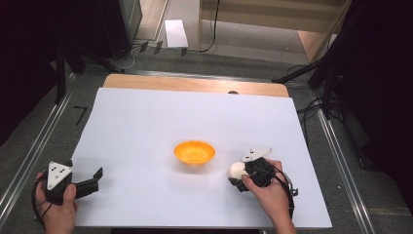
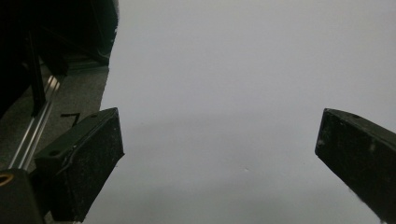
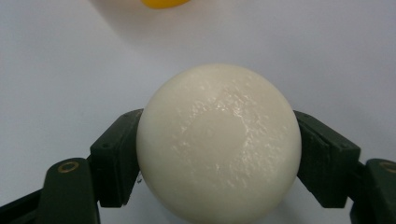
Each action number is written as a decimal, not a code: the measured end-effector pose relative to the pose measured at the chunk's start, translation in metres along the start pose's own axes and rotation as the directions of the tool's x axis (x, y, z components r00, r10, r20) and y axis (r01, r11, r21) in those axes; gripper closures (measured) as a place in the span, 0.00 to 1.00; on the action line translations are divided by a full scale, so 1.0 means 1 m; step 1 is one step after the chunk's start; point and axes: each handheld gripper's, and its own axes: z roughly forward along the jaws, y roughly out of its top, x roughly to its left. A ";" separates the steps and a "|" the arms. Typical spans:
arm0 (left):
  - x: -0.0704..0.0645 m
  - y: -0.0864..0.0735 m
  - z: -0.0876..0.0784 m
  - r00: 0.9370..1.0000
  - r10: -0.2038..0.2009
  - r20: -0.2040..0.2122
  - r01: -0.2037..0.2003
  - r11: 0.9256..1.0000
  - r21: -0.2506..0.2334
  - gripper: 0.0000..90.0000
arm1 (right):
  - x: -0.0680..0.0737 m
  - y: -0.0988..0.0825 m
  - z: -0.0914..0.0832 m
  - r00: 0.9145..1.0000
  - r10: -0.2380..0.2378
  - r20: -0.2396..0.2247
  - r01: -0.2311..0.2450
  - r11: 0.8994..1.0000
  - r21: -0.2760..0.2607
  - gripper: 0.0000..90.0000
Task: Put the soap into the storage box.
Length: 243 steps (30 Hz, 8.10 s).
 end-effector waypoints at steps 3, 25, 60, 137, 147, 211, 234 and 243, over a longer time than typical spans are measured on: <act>0.000 0.000 0.000 1.000 0.001 0.001 -0.001 1.000 0.001 0.01 | 0.000 0.002 -0.001 1.000 -0.002 -0.002 0.002 1.000 0.000 0.28; 0.000 0.000 0.000 1.000 0.004 0.013 -0.004 1.000 0.003 0.01 | 0.001 0.033 -0.007 0.999 -0.046 -0.013 0.046 0.999 -0.013 0.28; 0.000 0.000 0.000 1.000 0.006 0.018 -0.006 1.000 0.004 0.01 | 0.015 0.070 0.000 0.996 -0.074 -0.046 0.074 0.997 -0.017 0.28; -0.001 0.000 0.000 1.000 0.015 0.019 -0.015 1.000 -0.003 0.01 | 0.039 0.127 0.050 0.997 -0.065 -0.045 0.065 0.998 -0.010 0.28; -0.001 0.000 0.000 1.000 0.017 0.016 -0.017 1.000 -0.003 0.01 | 0.043 0.128 0.055 0.997 -0.068 -0.037 0.068 0.998 0.013 0.28; -0.002 0.000 -0.001 1.000 0.025 0.012 -0.025 1.000 -0.003 0.01 | -0.004 0.063 0.015 0.996 0.091 0.000 -0.090 0.992 -0.086 0.01; -0.002 -0.001 -0.001 1.000 0.025 0.009 -0.025 1.000 -0.005 0.01 | -0.024 0.015 0.000 0.990 0.137 0.037 -0.133 0.987 -0.093 0.01; -0.002 -0.001 -0.001 1.000 0.025 0.006 -0.025 1.000 -0.006 0.01 | -0.030 -0.005 -0.005 0.986 0.162 0.035 -0.157 0.981 -0.113 0.01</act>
